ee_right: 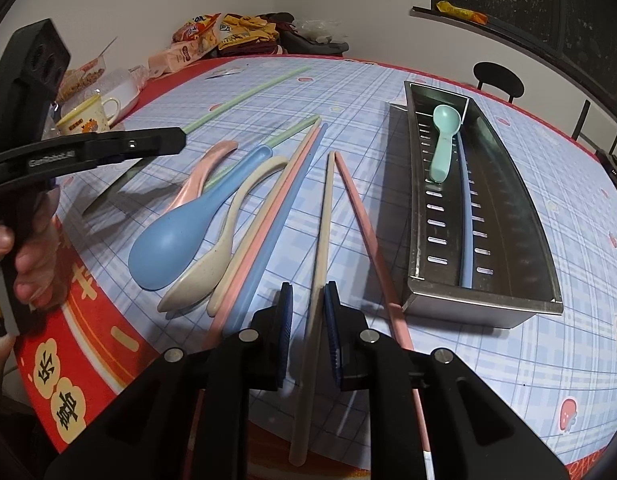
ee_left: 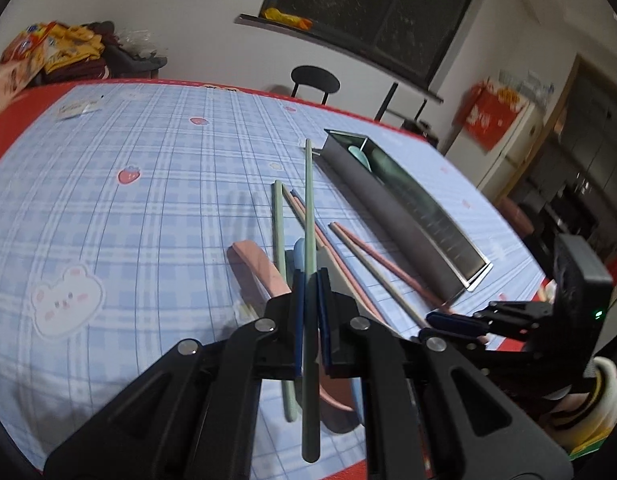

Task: Organize utensils
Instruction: 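Close the left tool on the green chopstick while the right tool holds the beige chopstick, then lift the green chopstick with the left tool while the right tool lifts the beige chopstick toward the tray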

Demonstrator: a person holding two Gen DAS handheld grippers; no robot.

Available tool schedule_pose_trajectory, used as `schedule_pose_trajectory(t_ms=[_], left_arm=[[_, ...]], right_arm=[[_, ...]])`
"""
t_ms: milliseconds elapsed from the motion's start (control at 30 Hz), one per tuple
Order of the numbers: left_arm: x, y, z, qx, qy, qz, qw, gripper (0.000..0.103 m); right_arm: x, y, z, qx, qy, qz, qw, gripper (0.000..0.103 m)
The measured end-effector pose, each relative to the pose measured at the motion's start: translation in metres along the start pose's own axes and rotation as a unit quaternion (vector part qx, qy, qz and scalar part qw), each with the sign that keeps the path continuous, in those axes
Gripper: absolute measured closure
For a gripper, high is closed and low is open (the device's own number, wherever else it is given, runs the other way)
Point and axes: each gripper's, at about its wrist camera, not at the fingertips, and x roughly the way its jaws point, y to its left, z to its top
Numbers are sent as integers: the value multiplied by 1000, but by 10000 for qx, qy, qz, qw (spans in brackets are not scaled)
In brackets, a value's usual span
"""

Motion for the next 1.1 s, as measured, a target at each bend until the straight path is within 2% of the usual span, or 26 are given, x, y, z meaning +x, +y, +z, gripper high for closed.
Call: schedule_pose_trajectory(t_ms=[233, 300, 467, 767, 1100], left_arm=[[-13, 1, -10, -128, -208, -91, 9997, 92], [-15, 1, -13, -136, -243, -107, 9996, 93], [-17, 4, -21, -225, -273, -147, 9993, 93], [-17, -1, -23, -84, -311, -103, 9994, 92], [-20, 6, -22, -244, -442, -25, 9987, 92]], right_arm=[[0, 4, 1, -98, -13, -175, 9998, 87], [1, 5, 1, -131, -20, -185, 9997, 95], [0, 4, 1, -80, -53, -254, 9996, 96], [-23, -12, -2, 266, -635, -33, 9976, 96], [-32, -19, -5, 417, -860, 152, 9953, 97]])
